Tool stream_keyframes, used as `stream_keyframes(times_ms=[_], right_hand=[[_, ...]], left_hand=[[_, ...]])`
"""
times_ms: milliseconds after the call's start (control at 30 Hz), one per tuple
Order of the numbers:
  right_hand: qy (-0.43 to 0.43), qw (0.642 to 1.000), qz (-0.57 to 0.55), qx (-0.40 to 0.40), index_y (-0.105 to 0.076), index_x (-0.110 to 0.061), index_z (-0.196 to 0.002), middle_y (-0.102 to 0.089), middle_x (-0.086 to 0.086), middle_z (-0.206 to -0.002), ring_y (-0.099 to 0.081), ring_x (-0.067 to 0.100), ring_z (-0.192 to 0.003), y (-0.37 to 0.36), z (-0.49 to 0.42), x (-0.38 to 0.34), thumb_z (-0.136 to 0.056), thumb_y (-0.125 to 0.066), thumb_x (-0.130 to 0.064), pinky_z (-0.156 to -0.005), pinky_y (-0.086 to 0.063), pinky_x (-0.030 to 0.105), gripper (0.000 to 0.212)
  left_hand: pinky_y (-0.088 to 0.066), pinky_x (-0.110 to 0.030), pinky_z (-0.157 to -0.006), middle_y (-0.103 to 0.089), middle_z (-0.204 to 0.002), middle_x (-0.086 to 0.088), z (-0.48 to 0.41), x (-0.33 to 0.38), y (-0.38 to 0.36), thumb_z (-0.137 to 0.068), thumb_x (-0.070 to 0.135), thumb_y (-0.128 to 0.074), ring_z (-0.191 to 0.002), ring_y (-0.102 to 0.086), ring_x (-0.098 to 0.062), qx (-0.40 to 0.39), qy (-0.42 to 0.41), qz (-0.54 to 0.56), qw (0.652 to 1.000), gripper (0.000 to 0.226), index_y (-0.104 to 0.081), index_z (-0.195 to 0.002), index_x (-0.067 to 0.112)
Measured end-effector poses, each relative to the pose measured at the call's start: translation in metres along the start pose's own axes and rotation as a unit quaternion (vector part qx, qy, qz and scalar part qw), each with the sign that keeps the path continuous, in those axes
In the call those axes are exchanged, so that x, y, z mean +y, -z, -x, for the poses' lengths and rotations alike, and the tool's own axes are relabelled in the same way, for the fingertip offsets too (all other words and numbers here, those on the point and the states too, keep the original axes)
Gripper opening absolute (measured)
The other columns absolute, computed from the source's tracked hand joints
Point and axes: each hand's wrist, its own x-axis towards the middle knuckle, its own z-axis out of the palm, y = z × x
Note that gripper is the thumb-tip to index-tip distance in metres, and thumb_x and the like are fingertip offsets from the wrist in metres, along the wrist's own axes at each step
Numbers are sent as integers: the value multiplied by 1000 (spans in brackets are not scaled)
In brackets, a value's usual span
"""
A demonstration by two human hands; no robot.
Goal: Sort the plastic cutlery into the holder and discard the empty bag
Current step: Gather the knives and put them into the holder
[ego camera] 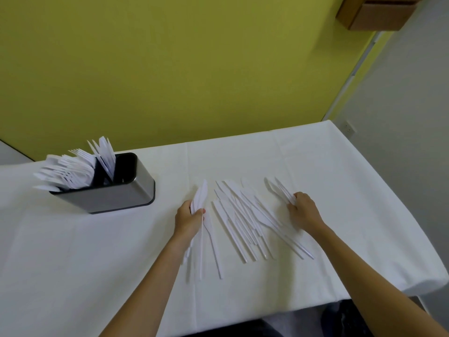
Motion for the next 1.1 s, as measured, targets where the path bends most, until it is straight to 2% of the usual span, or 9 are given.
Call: stream_keyframes(times_ms=[133, 300, 400, 533, 633, 767, 900, 1000, 1100], right_hand=[[21, 1000, -1, 3, -46, -5, -89, -46, 13, -93, -47, 28, -78, 0, 3, 0, -96, -43, -11, -65, -35, 33, 10], [12, 997, -77, -2, -37, -6, -99, -50, 10, -88, -49, 26, -74, 10, 12, -8, -99, -35, -11, -64, -38, 34, 6], [16, 993, -116, -6, -33, -9, -103, -51, 10, -81, -48, 23, -66, 15, 17, -12, -100, -32, -13, -58, -38, 33, 5], [48, 985, -164, -25, -37, -7, -108, -51, 7, -84, -47, 19, -65, 14, 27, -22, -101, -35, -17, -55, -36, 30, 12], [62, 974, -209, -52, -46, -12, -108, -52, -1, -85, -50, 17, -72, 11, 37, -29, -99, -44, -19, -61, -40, 26, 12], [61, 943, -307, -109, -52, -13, -86, -48, -1, -69, -45, 13, -61, 4, 51, -42, -97, -48, -21, -63, -40, 29, 15], [74, 934, -313, -158, -53, -9, -78, -61, 2, -64, -55, 14, -62, -6, 68, -62, -98, -46, -22, -71, -45, 29, 25], [56, 911, -359, -196, -59, -5, -85, -71, 7, -78, -68, 20, -74, -17, 75, -73, -100, -42, -19, -74, -52, 30, 27], [25, 875, -421, -237, -59, -4, -98, -72, 9, -99, -70, 20, -91, -26, 80, -85, -101, -40, -20, -83, -54, 33, 25]], left_hand=[[-40, -24, -65, -54, -81, 0, -2, 9, -3, -95, 7, -43, -69, -52, -11, -15, 43, 73, 996, 14, -54, -104, 11], [-35, -27, -61, -45, -72, -2, -7, 9, -5, -96, 27, -48, -63, -43, -16, -28, 73, 110, 991, 14, -49, -91, 14], [-36, -25, -58, -45, -72, -1, -8, 11, -6, -96, 16, -48, -59, -41, -13, -32, 67, 169, 983, 11, -52, -105, 11], [-35, -22, -49, -45, -71, -4, -5, 21, -5, -99, 6, -41, -58, -41, -14, -48, 68, 276, 958, 12, -51, -106, 6], [-43, -24, -56, -50, -72, -7, -1, 25, -3, -102, 10, -37, -61, -48, -17, -63, 46, 311, 947, 17, -50, -109, 2], [-52, -28, -68, -55, -72, -9, 2, 27, 0, -104, 17, -32, -66, -59, -20, -84, 26, 320, 943, 25, -50, -107, 0], [-42, -32, -90, -60, -89, -4, 4, 36, -2, -104, 27, -33, -93, -56, -19, -87, 33, 309, 946, 32, -57, -96, 7], [-32, -31, -98, -55, -107, -1, 9, 43, -2, -102, 38, -33, -102, -47, -16, -95, 42, 268, 958, 38, -64, -93, 17], [-39, -30, -89, -56, -97, 0, 13, 48, -1, -101, 40, -34, -87, -50, -14, -118, 24, 251, 961, 38, -66, -95, 19]])
